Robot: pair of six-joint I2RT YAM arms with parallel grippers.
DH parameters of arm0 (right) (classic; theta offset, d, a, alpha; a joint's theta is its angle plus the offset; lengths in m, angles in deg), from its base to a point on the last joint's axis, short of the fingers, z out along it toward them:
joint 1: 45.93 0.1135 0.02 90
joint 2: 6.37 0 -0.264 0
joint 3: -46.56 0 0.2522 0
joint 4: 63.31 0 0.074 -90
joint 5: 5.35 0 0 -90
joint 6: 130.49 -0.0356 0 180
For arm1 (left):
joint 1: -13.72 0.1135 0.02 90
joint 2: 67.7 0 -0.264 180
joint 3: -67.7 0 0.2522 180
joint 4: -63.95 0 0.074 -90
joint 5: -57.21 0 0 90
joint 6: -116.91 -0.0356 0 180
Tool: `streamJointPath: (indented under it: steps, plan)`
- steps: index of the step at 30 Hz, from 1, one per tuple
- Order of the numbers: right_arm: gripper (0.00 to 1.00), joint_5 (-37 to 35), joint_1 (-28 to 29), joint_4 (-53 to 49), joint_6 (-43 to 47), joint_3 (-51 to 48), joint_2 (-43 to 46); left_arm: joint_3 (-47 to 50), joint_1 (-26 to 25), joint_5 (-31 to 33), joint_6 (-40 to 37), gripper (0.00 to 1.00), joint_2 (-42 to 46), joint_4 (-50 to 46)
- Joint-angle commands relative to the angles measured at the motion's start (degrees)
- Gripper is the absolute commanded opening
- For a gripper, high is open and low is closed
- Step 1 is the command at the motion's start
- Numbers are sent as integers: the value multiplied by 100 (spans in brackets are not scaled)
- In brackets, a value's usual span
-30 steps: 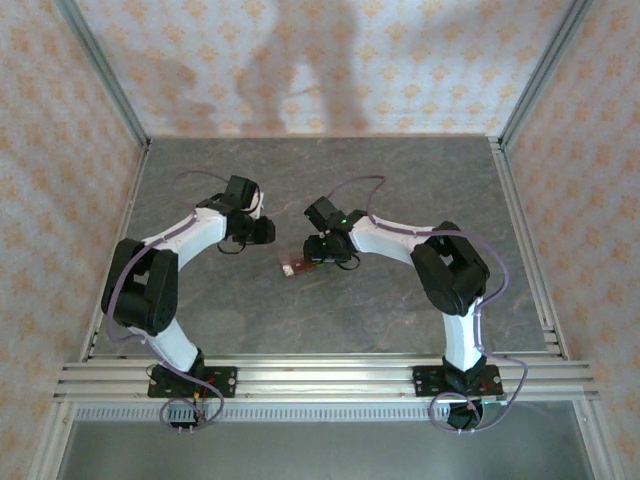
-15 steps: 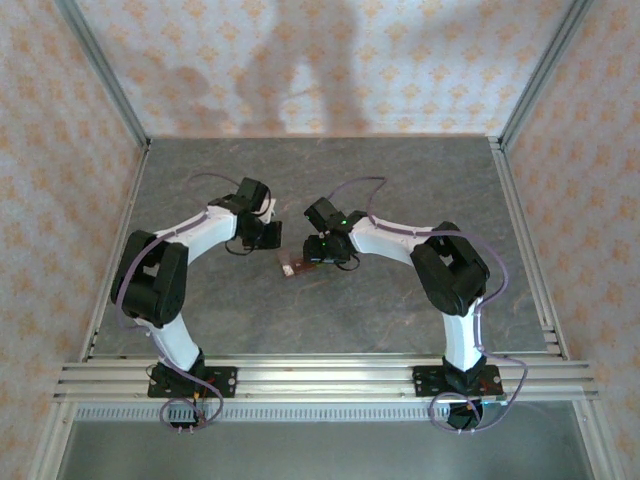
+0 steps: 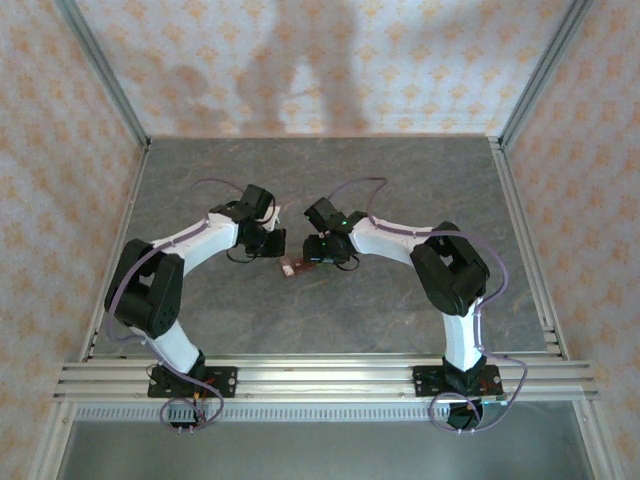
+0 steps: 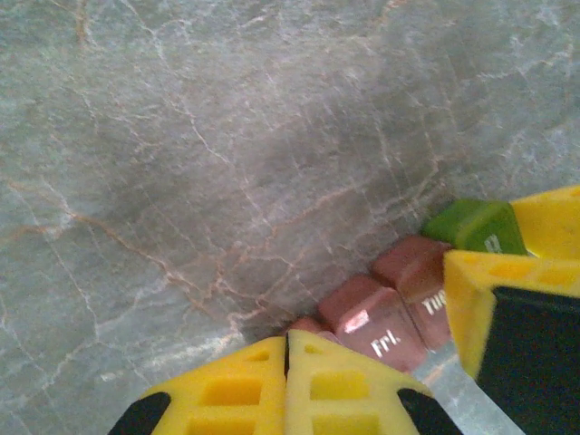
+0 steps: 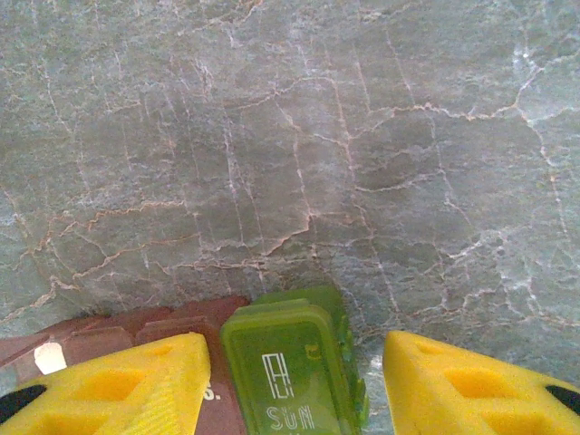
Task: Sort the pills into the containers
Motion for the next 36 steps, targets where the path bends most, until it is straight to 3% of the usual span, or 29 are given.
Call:
streamJointPath:
  steps: [1, 36]
  plan:
    - [54, -316, 9, -194, -59, -198, -182, 133, -100, -96, 135, 7, 285, -111]
    - [53, -316, 13, -203, -124, -216, -200, 654, -594, -225, 393, 6, 344, 237]
